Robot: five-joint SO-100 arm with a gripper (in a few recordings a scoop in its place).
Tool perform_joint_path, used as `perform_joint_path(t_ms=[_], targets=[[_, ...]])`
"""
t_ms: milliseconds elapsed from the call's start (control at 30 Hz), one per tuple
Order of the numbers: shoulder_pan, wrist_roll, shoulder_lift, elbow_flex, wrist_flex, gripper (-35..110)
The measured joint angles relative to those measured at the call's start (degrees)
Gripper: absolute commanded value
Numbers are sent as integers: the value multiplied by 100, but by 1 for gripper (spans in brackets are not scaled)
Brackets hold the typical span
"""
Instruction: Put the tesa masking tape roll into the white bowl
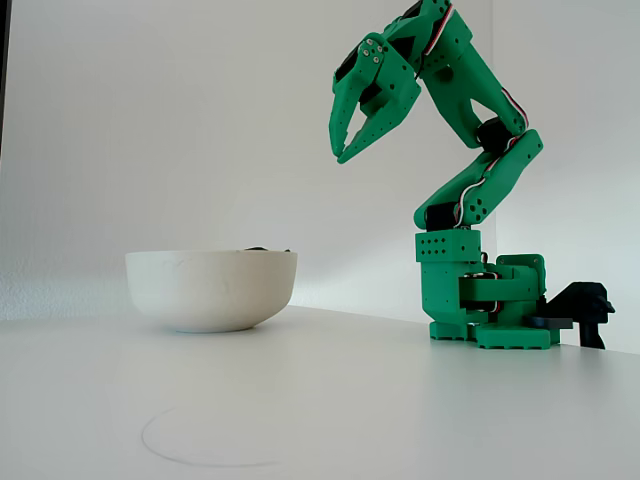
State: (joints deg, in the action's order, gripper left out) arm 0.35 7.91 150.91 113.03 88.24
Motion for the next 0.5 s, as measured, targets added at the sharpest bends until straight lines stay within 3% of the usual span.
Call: perform_joint_path(t_ms=[500], targets=[[185, -475, 2364, 3814, -1257, -8]])
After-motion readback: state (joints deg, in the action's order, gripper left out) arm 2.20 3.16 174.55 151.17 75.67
